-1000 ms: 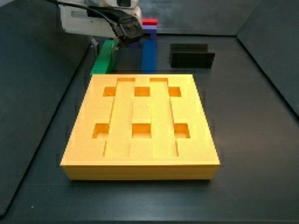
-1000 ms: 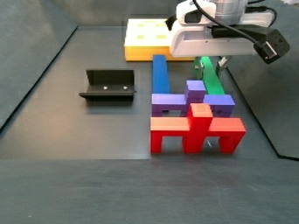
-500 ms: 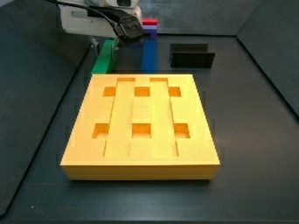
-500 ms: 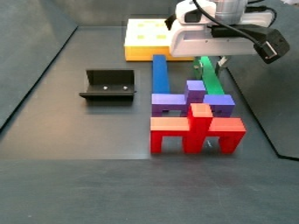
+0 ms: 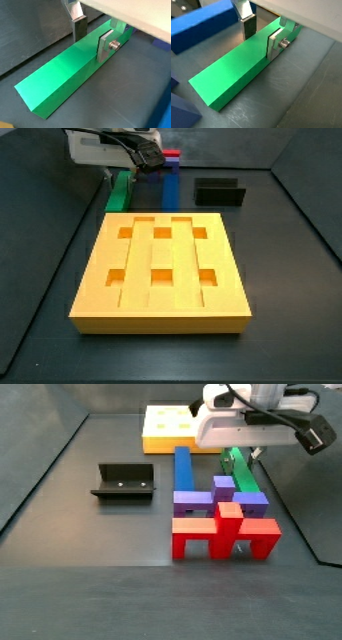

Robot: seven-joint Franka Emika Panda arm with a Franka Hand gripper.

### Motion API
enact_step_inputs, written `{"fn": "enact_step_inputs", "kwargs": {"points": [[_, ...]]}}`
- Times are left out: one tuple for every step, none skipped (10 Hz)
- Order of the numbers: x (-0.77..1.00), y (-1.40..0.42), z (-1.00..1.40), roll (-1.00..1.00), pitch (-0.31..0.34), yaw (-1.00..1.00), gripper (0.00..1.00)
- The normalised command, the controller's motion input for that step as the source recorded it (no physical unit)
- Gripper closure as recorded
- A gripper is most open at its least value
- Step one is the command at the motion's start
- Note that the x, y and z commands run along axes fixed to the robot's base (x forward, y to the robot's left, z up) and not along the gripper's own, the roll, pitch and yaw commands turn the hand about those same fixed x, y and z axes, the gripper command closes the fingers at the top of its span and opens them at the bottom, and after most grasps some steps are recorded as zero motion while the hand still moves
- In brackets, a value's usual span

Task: Pick up the green object. Move up. Move to above the board. Insert the green object.
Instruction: Pick up the green object, then move up, then move to above the board.

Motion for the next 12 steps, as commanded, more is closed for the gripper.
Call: {"fn": "enact_step_inputs", "kwargs": {"points": [[0.00, 0.00, 0.00, 0.00, 0.000, 0.00, 1.00], [0.00, 0.00, 0.00, 0.00, 0.000, 0.00, 1.00], [0.00, 0.00, 0.00, 0.00, 0.000, 0.00, 1.00], [0.00, 0.00, 0.00, 0.00, 0.000, 0.00, 1.00], [0.00, 0.00, 0.83, 0.00, 0.000, 0.00, 1.00], [0.01, 0.02, 0.85, 0.00, -0.001, 0.00, 1.00], [-0.04, 0.02, 0.67, 0.00, 0.051, 0.00, 1.00], [-0.02, 0.01, 0.38, 0.00, 0.040, 0.00, 1.00], [0.00, 0.00, 1.40, 0.00, 0.000, 0.00, 1.00], [0.00, 0.00, 1.40, 0.00, 0.007, 0.01, 1.00], [-0.05, -0.01, 1.40, 0.00, 0.025, 0.00, 1.00], [-0.04, -0.01, 1.40, 0.00, 0.009, 0.00, 1.00]]}}
